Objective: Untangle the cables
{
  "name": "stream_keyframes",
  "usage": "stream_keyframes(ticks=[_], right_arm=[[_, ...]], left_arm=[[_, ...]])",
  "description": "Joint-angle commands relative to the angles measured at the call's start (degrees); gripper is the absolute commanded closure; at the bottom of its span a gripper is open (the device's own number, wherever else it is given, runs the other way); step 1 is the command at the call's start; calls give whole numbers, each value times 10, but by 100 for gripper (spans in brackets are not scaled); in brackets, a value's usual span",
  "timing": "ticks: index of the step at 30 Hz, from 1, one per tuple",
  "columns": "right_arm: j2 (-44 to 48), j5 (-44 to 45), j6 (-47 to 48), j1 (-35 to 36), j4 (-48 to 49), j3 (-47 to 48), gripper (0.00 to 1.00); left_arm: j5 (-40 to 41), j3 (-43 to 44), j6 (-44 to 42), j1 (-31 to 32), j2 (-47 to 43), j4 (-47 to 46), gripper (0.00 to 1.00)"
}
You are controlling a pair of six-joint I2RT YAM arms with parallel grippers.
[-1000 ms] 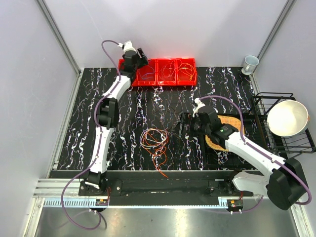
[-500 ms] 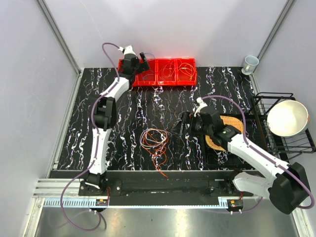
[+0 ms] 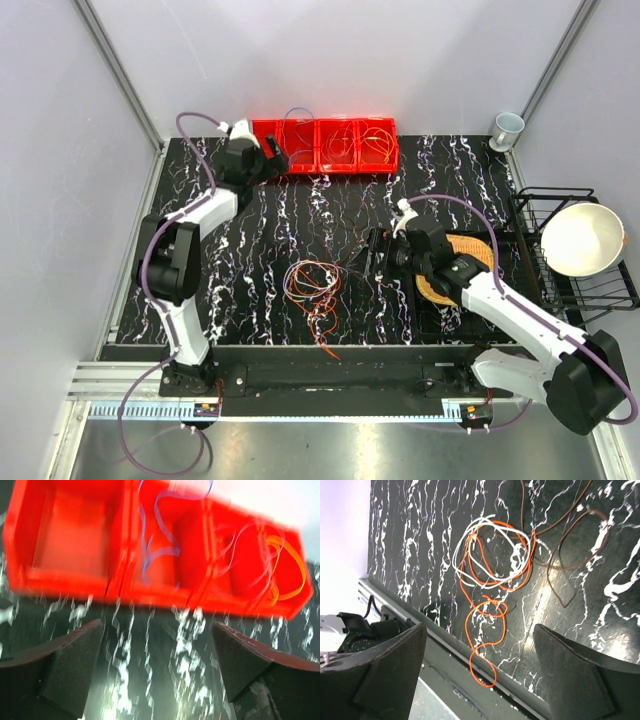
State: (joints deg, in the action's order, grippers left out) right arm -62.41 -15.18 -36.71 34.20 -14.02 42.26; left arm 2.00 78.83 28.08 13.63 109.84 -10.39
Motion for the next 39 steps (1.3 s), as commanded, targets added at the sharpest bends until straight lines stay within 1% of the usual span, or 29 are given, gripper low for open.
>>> stream_keyframes(ticks=[1,4,6,8,10,14,19,22,25,31,35,39], right_arm=[[-24,-25,-22,3,-1,0,9],[-43,-21,-25,4,-6,0,10],[-53,-16,-25,3,-11,5,10],[-69,-21,-23,5,-12,11,14],[-78,-22,-22,5,-12,13,14],[-89,5,-14,5,-21,11,16],[-123,8,-5,6,-21,22,20],[-143,42,-3,6,-24,33,20],[-164,71,-15,6,-21,43,22],[-227,106,-39,6,-7,81,25],[-274,111,-46,6,3,100,30],[-313,103,-48,5,21,113,37]], left_arm=[[-14,-122,13,16,-75,-67,7],[16,-200,2,52,-133,-63,8],[29,-249,4,63,-182,-62,8],[41,-296,11,79,-226,-66,8],[57,-321,15,98,-266,-60,8],[80,-382,24,133,-321,-53,8],[106,-415,55,163,-369,-23,8],[127,-440,74,181,-398,-12,9],[136,-460,77,190,-416,-21,9],[141,-438,77,192,-391,-2,9],[145,-439,76,196,-392,-5,10],[144,-440,76,195,-392,-7,10]])
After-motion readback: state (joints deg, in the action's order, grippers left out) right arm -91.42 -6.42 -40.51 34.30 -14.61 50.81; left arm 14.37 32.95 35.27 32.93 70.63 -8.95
